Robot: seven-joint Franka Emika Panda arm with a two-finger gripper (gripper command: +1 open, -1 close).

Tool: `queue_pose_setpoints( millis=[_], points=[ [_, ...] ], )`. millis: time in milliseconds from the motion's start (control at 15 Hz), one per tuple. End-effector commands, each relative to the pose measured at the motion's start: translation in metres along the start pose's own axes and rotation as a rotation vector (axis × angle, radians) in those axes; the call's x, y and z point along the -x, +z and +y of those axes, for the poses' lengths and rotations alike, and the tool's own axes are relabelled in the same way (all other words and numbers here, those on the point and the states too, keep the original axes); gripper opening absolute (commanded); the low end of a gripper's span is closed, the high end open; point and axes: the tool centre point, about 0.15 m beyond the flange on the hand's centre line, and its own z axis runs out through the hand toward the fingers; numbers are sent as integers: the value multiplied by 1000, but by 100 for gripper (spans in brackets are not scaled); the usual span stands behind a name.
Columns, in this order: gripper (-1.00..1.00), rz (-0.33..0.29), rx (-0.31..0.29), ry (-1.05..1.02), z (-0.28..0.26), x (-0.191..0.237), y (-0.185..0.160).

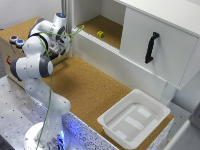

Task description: Open the drawer

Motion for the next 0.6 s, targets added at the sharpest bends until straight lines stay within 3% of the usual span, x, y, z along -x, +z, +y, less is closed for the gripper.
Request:
queue_pose_setpoints(
  millis=[0, 133, 333, 533],
  points=[
    [100, 90, -8, 72, 5, 6, 33],
    [100, 103, -20, 105, 12, 12, 39],
    [100, 92, -102, 140, 23, 16, 52],
    [100, 113, -126, 147, 21, 18, 52]
  ],
)
